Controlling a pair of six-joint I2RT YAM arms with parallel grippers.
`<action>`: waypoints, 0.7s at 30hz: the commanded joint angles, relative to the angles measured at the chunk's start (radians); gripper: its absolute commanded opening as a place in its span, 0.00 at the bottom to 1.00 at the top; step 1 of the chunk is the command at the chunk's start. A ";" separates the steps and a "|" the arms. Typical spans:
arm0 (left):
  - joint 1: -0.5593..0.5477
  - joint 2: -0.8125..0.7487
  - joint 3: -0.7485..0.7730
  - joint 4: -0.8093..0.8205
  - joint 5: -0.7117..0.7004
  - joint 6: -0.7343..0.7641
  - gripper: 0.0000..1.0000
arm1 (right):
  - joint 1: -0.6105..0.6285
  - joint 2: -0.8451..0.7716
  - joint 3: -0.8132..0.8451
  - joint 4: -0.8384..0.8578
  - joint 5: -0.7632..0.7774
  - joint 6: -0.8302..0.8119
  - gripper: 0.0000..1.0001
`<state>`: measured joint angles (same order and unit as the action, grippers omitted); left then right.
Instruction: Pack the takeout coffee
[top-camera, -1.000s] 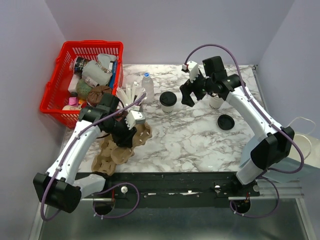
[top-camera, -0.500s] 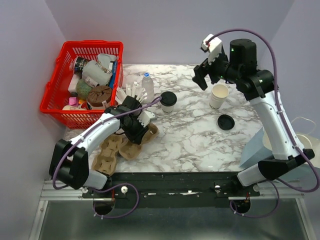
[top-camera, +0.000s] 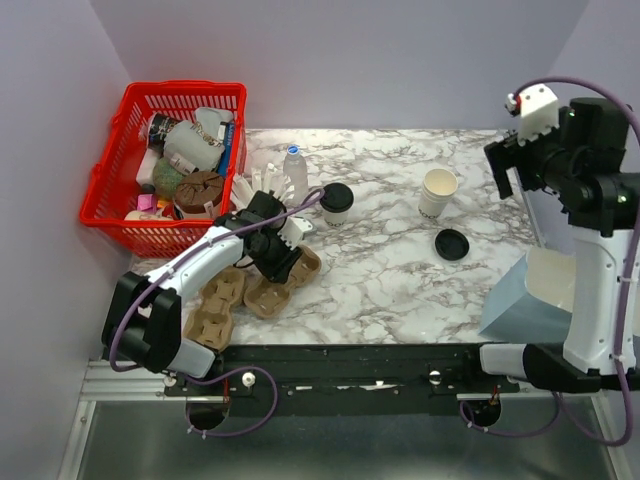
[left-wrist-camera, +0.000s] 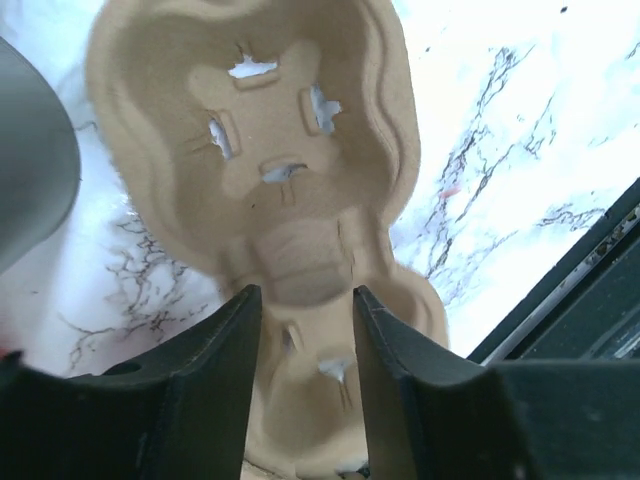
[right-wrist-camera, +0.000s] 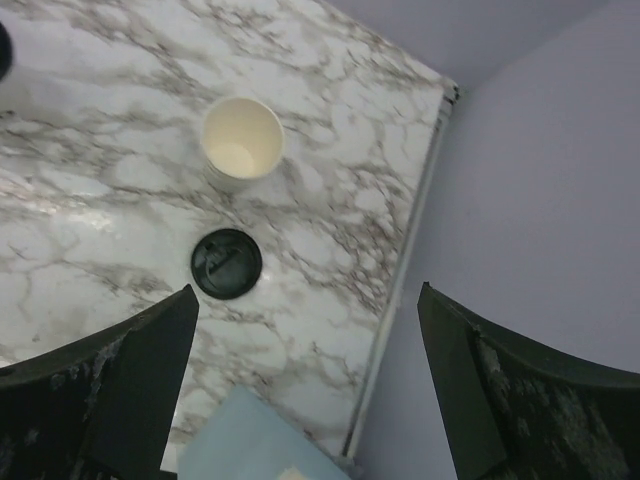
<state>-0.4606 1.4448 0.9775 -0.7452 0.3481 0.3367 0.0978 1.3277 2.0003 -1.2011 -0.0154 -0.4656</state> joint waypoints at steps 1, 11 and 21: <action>-0.006 -0.026 0.021 0.041 0.015 -0.025 0.53 | -0.160 -0.073 0.026 -0.184 0.064 -0.117 0.99; -0.009 -0.046 0.058 0.089 0.156 -0.047 0.60 | -0.615 -0.071 0.172 -0.325 -0.156 -0.361 0.99; -0.030 -0.072 0.043 0.202 0.292 -0.078 0.66 | -0.782 -0.159 -0.164 -0.327 -0.189 -0.634 0.99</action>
<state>-0.4793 1.4021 1.0157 -0.6121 0.5529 0.2611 -0.6216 1.1400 1.9076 -1.3403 -0.1654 -0.9634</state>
